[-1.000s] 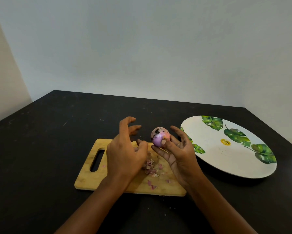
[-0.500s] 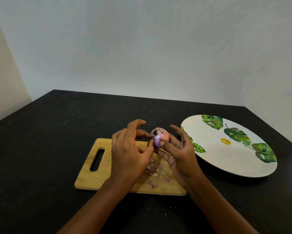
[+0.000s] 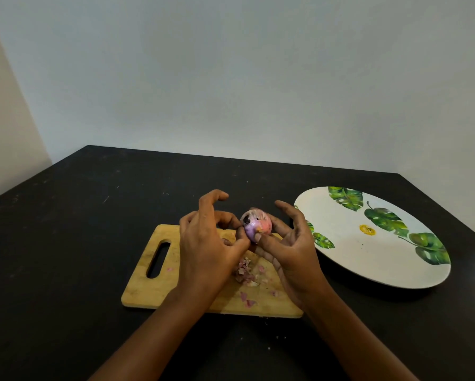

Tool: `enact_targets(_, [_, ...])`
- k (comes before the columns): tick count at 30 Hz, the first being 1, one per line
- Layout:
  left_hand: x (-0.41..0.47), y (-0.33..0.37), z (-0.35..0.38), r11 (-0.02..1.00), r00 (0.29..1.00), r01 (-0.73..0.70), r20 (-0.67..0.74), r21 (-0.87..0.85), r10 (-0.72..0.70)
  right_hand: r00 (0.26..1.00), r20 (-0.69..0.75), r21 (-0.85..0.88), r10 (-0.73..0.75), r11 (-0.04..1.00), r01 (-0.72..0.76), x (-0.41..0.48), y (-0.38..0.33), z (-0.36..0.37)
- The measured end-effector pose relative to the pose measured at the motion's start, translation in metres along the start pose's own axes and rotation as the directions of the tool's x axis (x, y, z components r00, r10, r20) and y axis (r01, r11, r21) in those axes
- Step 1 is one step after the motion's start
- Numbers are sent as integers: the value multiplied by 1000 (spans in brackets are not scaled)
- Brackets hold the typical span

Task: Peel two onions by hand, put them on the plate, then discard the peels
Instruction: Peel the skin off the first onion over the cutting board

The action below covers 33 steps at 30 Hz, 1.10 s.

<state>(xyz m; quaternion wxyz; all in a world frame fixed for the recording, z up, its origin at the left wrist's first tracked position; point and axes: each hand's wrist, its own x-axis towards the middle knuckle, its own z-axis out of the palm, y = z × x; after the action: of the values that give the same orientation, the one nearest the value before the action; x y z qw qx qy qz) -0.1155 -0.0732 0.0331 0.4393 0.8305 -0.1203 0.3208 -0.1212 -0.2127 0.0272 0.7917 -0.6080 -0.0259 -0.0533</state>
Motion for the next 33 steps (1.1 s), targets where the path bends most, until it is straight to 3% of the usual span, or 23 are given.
enact_targets(11, [2, 0, 0, 999, 992, 42, 121, -17, -39, 999, 39, -24, -12, 1000, 13, -3, 0, 0])
enact_targets(29, [13, -1, -12, 990, 992, 129, -4, -64, -129, 999, 41, 150, 25, 988, -31, 1, -1, 1])
enact_targets(33, [15, -2, -10, 985, 991, 131, 25, -113, -129, 1000, -4, 38, -15, 999, 16, 1, 3, -2])
